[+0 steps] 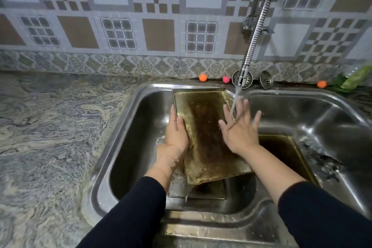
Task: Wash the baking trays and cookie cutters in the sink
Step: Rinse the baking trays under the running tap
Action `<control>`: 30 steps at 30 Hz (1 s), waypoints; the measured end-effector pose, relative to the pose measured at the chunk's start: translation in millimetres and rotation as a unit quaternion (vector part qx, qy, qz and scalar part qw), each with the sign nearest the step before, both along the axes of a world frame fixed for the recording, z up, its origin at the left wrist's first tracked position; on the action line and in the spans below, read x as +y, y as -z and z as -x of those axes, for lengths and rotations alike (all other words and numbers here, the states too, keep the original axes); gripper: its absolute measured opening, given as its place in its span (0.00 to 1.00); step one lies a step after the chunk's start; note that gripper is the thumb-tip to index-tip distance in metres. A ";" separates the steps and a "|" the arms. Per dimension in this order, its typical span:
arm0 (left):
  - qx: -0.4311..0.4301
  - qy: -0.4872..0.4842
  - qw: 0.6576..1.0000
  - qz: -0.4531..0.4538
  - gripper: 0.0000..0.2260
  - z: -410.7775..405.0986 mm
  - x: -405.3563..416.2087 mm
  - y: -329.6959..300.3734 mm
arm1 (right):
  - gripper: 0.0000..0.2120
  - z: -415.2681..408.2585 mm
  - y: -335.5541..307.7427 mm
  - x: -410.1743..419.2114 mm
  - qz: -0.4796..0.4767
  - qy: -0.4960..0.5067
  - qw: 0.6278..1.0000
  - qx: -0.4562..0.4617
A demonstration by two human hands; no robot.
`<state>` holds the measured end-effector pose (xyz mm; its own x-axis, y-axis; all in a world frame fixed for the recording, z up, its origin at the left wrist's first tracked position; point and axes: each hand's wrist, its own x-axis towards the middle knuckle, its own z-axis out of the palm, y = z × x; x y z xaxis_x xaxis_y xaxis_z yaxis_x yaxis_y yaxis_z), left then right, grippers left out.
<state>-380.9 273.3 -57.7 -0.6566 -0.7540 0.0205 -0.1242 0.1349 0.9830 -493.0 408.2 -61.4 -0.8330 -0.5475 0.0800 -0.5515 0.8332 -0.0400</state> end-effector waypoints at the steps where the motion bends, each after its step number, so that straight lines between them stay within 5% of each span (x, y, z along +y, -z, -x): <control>1: 0.014 -0.003 1.000 0.028 0.21 1.7 0.5 0.3 | 0.26 -0.2 -3.0 -8.7 0.016 -0.017 1.000 0.017; 9: 0.038 -0.015 0.995 0.093 0.22 -3.7 -8.9 -14.0 | 0.23 -43.5 10.0 -54.0 0.158 -0.206 0.955 -0.141; 11: -0.006 0.008 0.990 0.143 0.23 -11.7 -8.0 -16.2 | 0.24 -43.5 7.8 -50.2 0.273 -0.194 0.902 -0.273; 14: -0.048 0.079 0.963 0.252 0.25 -12.8 9.5 -18.2 | 0.30 -35.2 -27.6 -50.8 0.474 -0.112 0.772 -0.408; 16: -0.058 0.118 0.941 0.310 0.26 -7.8 28.4 -15.9 | 0.29 -27.4 -49.3 -49.7 0.556 -0.065 0.721 -0.408; 24: -0.099 0.245 0.908 0.324 0.23 20.3 83.5 -2.1 | 0.19 -5.3 -52.4 -3.0 0.646 0.051 0.689 -0.323; 30: -0.116 0.178 0.902 0.376 0.22 56.3 81.7 -31.1 | 0.17 -11.2 -50.8 13.4 0.678 0.020 0.666 -0.310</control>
<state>-437.1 355.0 -26.6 -0.9063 -0.3254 0.2697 -0.1321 0.8243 0.5505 -481.9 421.7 -10.5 -0.9479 -0.2981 0.1124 -0.0572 -0.1877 -0.9806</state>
